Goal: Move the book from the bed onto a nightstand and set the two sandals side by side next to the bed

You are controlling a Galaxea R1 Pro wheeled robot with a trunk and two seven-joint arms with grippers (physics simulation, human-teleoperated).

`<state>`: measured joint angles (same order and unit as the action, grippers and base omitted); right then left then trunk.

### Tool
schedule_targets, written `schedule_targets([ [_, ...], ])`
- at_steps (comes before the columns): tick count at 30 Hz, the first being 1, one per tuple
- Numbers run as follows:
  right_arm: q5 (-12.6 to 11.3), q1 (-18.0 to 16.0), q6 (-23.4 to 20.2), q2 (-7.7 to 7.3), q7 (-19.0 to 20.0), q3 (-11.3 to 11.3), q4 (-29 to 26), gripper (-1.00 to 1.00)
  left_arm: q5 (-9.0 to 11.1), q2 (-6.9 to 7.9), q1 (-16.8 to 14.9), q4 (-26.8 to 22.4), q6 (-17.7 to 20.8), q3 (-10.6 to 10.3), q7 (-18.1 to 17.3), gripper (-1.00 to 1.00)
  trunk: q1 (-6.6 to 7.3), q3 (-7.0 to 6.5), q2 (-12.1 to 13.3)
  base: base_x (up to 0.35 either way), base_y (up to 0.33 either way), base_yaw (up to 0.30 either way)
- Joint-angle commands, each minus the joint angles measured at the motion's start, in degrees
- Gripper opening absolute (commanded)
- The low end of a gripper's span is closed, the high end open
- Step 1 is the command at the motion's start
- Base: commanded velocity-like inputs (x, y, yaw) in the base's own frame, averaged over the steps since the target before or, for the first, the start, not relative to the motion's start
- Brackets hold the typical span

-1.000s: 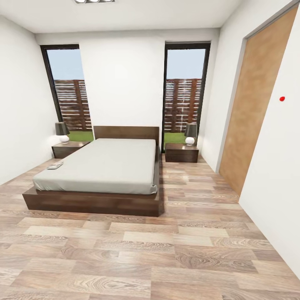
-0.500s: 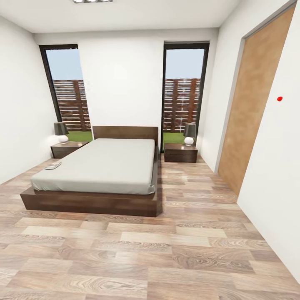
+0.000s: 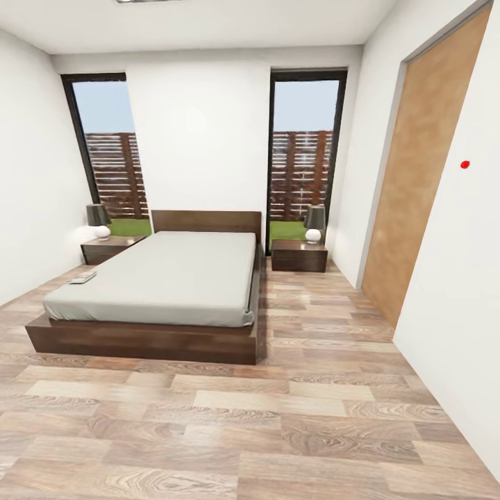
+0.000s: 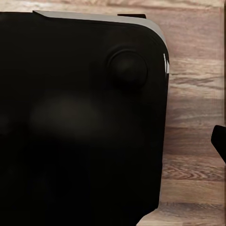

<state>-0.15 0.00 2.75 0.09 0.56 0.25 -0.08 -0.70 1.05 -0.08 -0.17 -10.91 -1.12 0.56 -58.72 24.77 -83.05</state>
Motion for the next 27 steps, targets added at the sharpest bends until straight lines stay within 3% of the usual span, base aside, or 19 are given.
schedule_targets([
  [1,-0.02,0.00,0.17,0.00,0.06,0.03,-0.01,1.00,-0.08,0.01,-0.01,0.00,-0.16,-0.11,0.06,1.00,0.00,0.04,-0.02,0.033,-0.053,0.000],
  [27,0.00,0.00,0.21,0.00,0.06,0.10,-0.04,1.00,-0.07,0.01,-0.01,0.00,-0.16,-0.11,0.06,1.00,0.00,0.04,-0.02,0.007,-0.011,0.000],
])
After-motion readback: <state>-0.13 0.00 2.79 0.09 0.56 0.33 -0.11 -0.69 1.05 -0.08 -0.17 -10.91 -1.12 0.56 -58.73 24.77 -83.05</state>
